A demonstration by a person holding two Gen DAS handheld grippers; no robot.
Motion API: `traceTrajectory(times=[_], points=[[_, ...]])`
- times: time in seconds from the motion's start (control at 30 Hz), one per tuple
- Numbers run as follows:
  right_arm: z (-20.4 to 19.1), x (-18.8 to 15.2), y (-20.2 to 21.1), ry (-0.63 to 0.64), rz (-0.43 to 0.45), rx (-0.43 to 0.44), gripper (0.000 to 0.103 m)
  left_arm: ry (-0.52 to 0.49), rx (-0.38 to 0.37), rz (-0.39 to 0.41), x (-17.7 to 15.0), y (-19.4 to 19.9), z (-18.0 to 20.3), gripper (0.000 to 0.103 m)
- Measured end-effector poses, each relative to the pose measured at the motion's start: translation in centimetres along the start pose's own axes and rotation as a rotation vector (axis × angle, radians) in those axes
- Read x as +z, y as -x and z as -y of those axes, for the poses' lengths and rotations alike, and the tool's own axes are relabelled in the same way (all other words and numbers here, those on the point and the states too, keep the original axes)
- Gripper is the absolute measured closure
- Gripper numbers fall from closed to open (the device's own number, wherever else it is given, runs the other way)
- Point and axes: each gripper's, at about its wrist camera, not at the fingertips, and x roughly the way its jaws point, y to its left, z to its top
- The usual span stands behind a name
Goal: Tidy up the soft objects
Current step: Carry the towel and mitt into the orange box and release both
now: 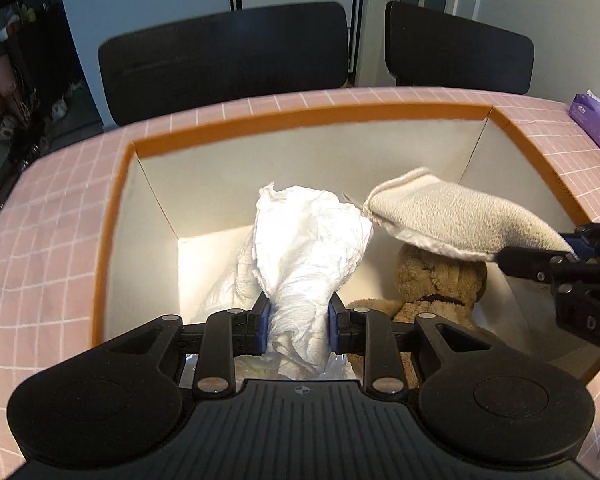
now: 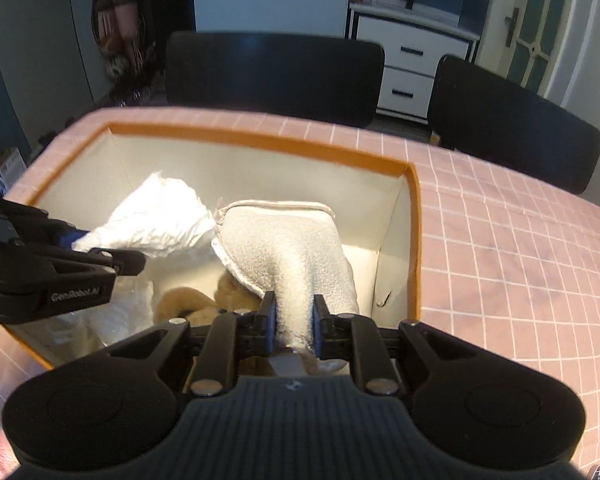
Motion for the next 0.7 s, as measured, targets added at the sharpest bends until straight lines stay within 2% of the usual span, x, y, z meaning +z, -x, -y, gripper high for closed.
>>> traceTrajectory(times=[0.17, 0.23, 0.3, 0.5, 0.63, 0.7], points=[[0.0, -0.1, -0.2, 0.010, -0.009, 0.006, 0.078, -0.023, 0.009, -0.015, 0.5, 0.1, 0.5, 0.051], [-0.6, 0.2, 0.5, 0.017, -0.008, 0.006, 0.063, -0.029, 0.013, -0.015, 0.7, 0.1, 0.7, 0.046], [-0.8, 0.6, 0.8, 0.028, -0.001, -0.004, 0.057, -0.029, 0.013, -0.009, 0.7, 0.4, 0.9, 0.040], [-1.3, 1.3, 2.5, 0.037, 0.031, -0.018, 0.054, -0.024, 0.013, 0.027, 0.8, 2.6, 0.6, 0.037], [-1.5, 1.4, 5.0, 0.011, 0.074, -0.015, 0.050, -0.011, 0.000, 0.097, 0.5, 5.5, 0.2, 0.037], [-2.0, 1.1, 6.8, -0.019, 0.124, -0.042, 0.050, -0.006, -0.009, 0.147, -0.1, 7.5, 0.0, 0.036]])
